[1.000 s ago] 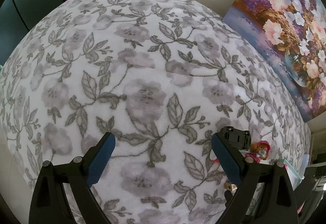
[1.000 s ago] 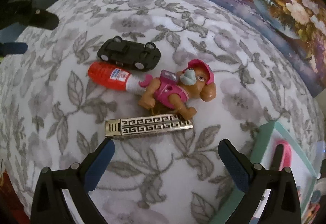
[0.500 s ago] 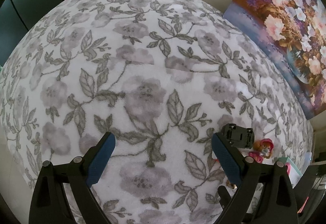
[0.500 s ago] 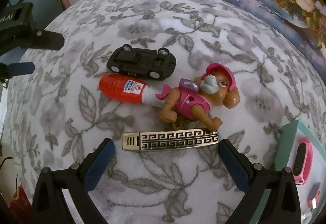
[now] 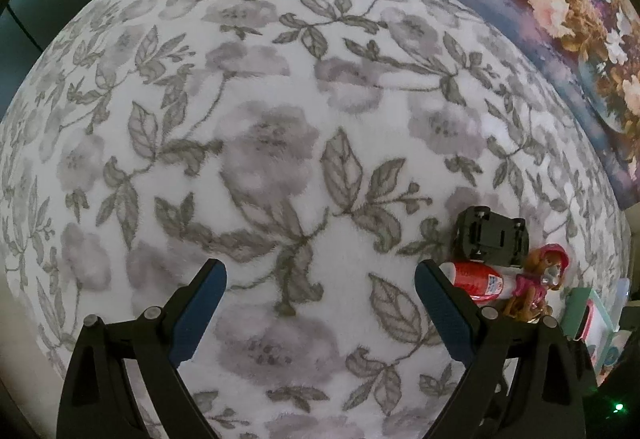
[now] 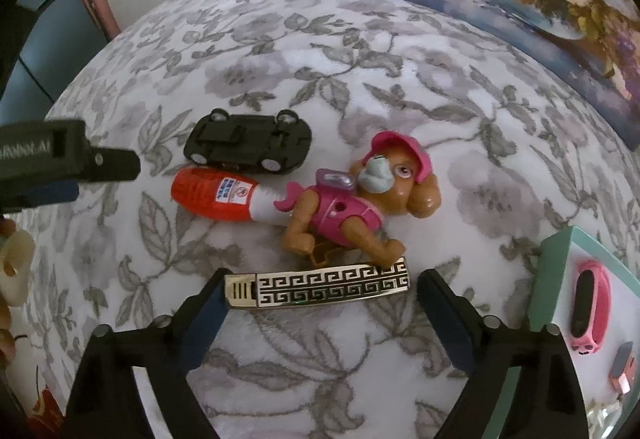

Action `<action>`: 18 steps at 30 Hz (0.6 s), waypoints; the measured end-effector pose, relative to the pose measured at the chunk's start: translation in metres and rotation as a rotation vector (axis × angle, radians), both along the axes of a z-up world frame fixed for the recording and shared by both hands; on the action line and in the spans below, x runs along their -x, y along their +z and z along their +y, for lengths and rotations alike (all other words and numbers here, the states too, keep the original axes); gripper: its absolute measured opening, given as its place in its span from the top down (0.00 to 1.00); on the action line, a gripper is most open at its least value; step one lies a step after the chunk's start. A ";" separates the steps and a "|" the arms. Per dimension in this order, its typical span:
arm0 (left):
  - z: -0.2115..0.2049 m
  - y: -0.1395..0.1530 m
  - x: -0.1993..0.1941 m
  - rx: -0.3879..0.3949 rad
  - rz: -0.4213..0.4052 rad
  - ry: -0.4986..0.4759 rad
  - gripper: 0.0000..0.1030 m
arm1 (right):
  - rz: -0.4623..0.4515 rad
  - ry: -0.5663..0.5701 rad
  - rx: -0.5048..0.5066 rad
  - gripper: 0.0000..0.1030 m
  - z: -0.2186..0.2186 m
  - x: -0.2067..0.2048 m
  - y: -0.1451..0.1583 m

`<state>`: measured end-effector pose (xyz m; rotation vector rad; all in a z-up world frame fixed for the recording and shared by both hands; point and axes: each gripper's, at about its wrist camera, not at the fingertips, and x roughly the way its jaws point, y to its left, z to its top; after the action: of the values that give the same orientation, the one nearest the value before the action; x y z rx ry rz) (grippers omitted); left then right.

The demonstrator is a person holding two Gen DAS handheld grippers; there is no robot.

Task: Organize rigid objects
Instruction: 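Lower the right tool onto the gold patterned bar and close on it, then grasp the red glue bottle with the left tool while the right tool holds the bar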

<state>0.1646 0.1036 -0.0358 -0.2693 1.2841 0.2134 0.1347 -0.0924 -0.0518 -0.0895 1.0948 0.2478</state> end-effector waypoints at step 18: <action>-0.006 0.010 0.000 -0.006 -0.006 -0.017 0.07 | 0.028 -0.074 -0.063 0.19 -0.022 0.003 0.010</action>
<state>0.1648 0.0978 -0.0257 -0.2533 1.2792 0.2017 0.1313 -0.1141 -0.0416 0.0101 1.1146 0.2176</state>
